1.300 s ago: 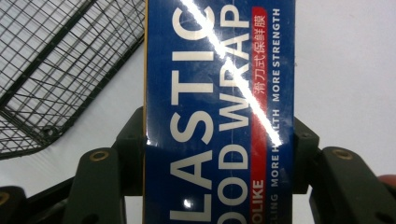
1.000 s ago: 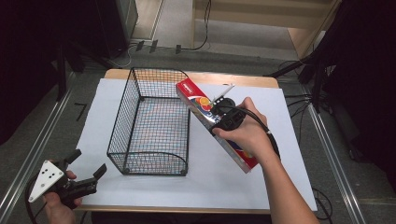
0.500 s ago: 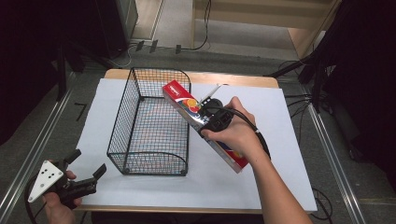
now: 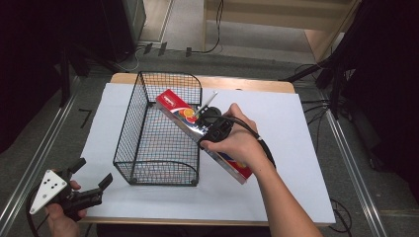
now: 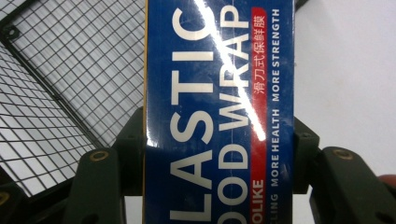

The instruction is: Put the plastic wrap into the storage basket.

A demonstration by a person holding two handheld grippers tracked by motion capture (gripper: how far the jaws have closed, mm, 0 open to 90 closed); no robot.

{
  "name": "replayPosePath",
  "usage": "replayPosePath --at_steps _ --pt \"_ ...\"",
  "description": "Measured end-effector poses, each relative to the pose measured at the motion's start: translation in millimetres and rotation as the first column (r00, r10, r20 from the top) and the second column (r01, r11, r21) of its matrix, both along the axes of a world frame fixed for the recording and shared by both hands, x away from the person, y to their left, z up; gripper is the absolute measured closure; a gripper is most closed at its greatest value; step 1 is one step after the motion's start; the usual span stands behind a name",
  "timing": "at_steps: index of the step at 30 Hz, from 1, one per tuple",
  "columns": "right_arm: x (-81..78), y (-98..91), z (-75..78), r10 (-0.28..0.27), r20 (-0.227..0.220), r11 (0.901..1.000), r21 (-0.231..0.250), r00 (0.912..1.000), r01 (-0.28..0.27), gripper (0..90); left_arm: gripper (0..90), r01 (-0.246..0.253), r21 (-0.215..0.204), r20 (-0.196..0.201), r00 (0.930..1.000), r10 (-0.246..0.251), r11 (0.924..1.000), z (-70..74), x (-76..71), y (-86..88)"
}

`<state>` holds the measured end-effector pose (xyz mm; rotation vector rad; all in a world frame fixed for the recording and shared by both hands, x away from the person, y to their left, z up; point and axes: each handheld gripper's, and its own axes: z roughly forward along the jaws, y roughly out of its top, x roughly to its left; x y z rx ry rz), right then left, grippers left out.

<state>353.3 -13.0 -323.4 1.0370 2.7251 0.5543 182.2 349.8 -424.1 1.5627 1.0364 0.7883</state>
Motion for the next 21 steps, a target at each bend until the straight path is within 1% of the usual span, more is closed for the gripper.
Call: replayPosePath --at_steps 6,7,8,9,17,21 --pt "-2.3 9.7 -0.3 0.028 -0.001 0.9996 -0.002 0.9996 -0.028 42.3 3.0 0.001 0.0 0.001 1.0 -0.001 1.0 0.0 0.0 0.0" --pt "-3.2 13.7 -1.3 0.041 -0.001 0.9991 -0.002 0.9991 -0.041 42.3 3.0 0.001 0.0 0.0 1.0 -0.001 1.0 0.1 -0.1 0.0" --pt "-3.2 13.7 -1.3 0.041 -0.001 0.9991 -0.002 0.9991 -0.041 42.3 3.0 0.002 0.001 0.0 1.0 -0.002 1.0 0.1 -0.2 0.1" --pt "-4.3 18.0 -2.0 0.047 -0.005 0.9989 -0.003 0.9989 -0.047 42.3 3.0 0.002 0.001 0.0 1.0 -0.002 1.0 0.2 -0.2 0.2" --pt "-7.2 33.5 -2.3 0.073 -0.004 0.9973 -0.01 0.9973 -0.073 42.2 3.0 0.003 0.001 -0.001 1.0 -0.003 1.0 0.4 -0.6 -0.1" --pt "-8.3 38.4 -1.9 0.083 -0.007 0.9965 -0.009 0.9965 -0.083 42.2 3.0 0.004 0.002 -0.001 1.0 -0.004 1.0 0.5 -0.7 0.0"
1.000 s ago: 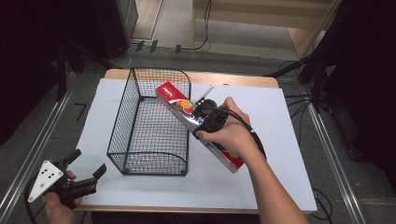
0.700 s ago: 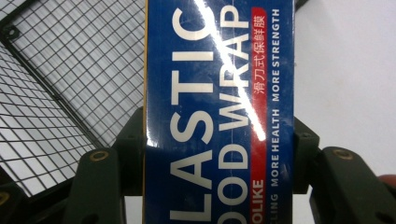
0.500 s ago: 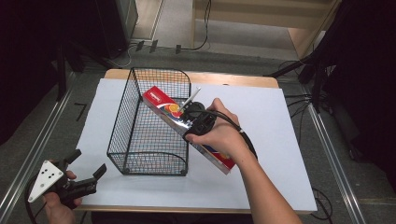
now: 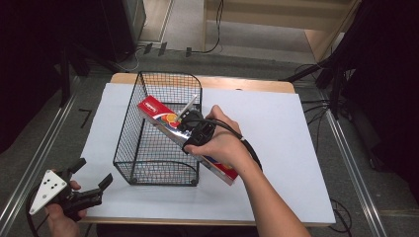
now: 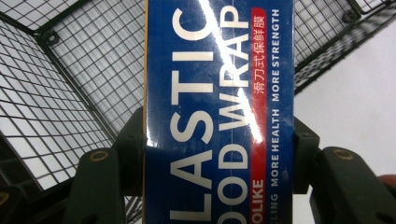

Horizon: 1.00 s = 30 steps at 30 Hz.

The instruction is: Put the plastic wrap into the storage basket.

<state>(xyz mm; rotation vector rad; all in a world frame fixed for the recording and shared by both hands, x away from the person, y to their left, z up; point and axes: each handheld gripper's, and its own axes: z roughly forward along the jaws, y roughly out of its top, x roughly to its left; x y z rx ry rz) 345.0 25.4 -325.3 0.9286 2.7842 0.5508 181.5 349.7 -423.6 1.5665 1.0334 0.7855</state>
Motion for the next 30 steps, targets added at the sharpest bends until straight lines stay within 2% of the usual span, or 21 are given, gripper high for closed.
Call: replayPosePath --at_steps 13,30 --pt "-3.2 16.9 -3.2 0.038 -0.02 0.9992 -0.012 0.9991 -0.038 42.1 3.0 0.002 0.0 0.002 1.0 -0.002 1.0 0.2 -0.1 0.2" --pt "-1.6 17.7 -4.8 0.035 -0.041 0.9992 -0.016 0.9985 -0.036 41.5 3.0 0.002 0.0 0.0 1.0 -0.002 1.0 0.3 -0.1 -0.1"
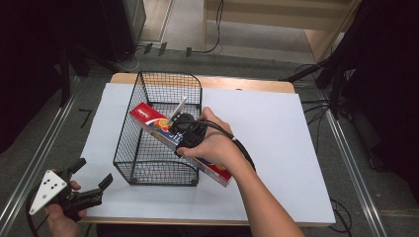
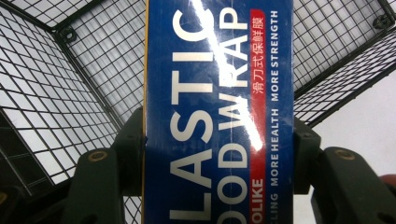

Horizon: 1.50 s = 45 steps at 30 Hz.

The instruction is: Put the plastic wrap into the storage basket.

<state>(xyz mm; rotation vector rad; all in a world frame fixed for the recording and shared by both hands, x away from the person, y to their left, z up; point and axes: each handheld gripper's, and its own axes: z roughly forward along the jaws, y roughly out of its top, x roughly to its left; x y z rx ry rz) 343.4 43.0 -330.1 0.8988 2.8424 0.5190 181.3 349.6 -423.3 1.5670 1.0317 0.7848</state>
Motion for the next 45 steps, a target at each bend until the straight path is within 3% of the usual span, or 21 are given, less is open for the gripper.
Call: replayPosePath --at_steps 5,9,10,11,12,13,14,18,20,24,29,45 --pt "0.9 0.7 -0.7 -0.012 -0.003 0.9999 0.0 0.9999 0.012 40.2 3.0 0.001 -0.001 0.001 1.0 -0.001 1.0 0.0 0.0 0.3" --pt "0.3 0.1 2.4 -0.033 0.007 0.9988 0.036 0.9994 0.033 28.1 3.0 0.002 -0.003 0.004 1.0 -0.002 1.0 -0.1 -0.2 0.5" --pt "1.6 -3.1 12.9 -0.056 -0.014 0.9938 0.095 0.9983 0.057 27.2 3.0 -0.001 -0.002 0.002 1.0 0.001 1.0 0.0 -0.5 0.8" --pt "1.6 -3.1 12.9 -0.056 -0.014 0.9938 0.095 0.9983 0.057 27.2 3.0 -0.001 -0.002 0.002 1.0 0.001 1.0 0.0 -0.5 0.8" --pt "1.7 -10.2 27.4 -0.085 0.0 0.9817 0.171 0.9964 0.084 28.7 3.0 -0.001 -0.004 0.0 1.0 0.001 1.0 -0.1 -0.5 1.0" --pt "1.7 -10.2 27.4 -0.085 0.0 0.9817 0.171 0.9964 0.084 28.7 3.0 -0.001 -0.004 0.0 1.0 0.001 1.0 -0.1 -0.6 1.1" --pt "2.8 -17.8 37.7 -0.107 0.021 0.9798 0.172 0.994 0.102 29.1 3.0 -0.001 -0.003 0.0 1.0 0.001 1.0 -0.1 -0.6 1.0" --pt "6.5 -31.1 42.5 -0.142 0.031 0.9759 0.172 0.9894 0.135 30.8 3.0 0.0 0.0 -0.001 1.0 0.0 1.0 -0.1 -0.6 0.4" --pt "10.4 -44.7 40.0 -0.171 0.044 0.9748 0.153 0.9843 0.163 31.2 3.0 0.002 -0.001 -0.002 1.0 -0.002 1.0 -0.4 -0.2 0.1" --pt "13.5 -60.7 34.7 -0.193 0.034 0.9687 0.166 0.9807 0.185 31.2 3.0 0.002 0.006 -0.004 1.0 -0.002 1.0 -0.7 0.8 -1.1" --pt "15.1 -74.5 30.3 -0.211 0.03 0.965 0.165 0.977 0.203 31.2 3.0 0.001 0.005 -0.003 1.0 -0.001 1.0 -1.0 1.0 -1.5" --pt "20.7 -126.4 1.2 -0.305 0.015 0.9393 0.17 0.9522 0.298 29.8 3.0 -0.002 0.006 -0.005 1.0 0.002 1.0 -1.1 0.7 -0.7"
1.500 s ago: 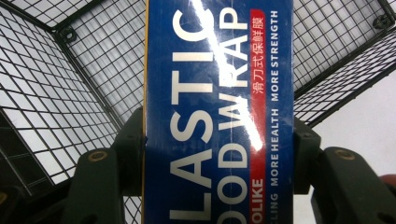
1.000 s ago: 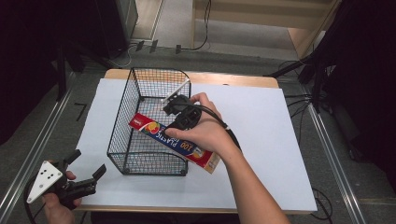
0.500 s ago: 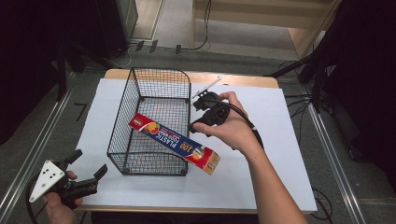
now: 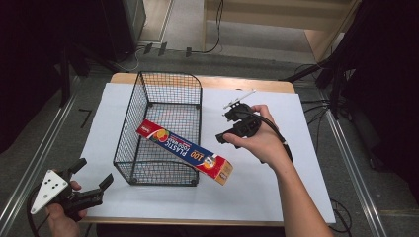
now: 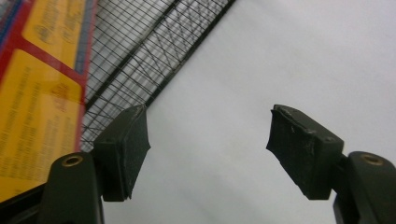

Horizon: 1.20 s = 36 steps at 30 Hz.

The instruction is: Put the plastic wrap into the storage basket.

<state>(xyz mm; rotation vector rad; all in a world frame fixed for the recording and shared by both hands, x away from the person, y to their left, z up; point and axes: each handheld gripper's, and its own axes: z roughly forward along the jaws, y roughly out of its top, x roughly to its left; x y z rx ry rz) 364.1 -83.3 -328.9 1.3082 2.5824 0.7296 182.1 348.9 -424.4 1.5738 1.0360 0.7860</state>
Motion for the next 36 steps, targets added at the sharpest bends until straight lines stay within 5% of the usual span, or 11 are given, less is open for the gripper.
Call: replayPosePath --at_steps 26,36 --pt "-19.5 -71.3 -64.8 -0.115 0.026 0.9924 0.047 0.993 0.114 30.4 3.0 0.001 0.003 -0.002 1.0 -0.001 1.0 -0.6 -0.2 -1.2" --pt "-33.8 -105.7 -90.3 -0.195 0.045 0.9782 0.081 0.9798 0.191 30.4 3.0 -0.001 0.008 -0.005 1.0 0.001 1.0 -0.5 -0.3 -1.9"
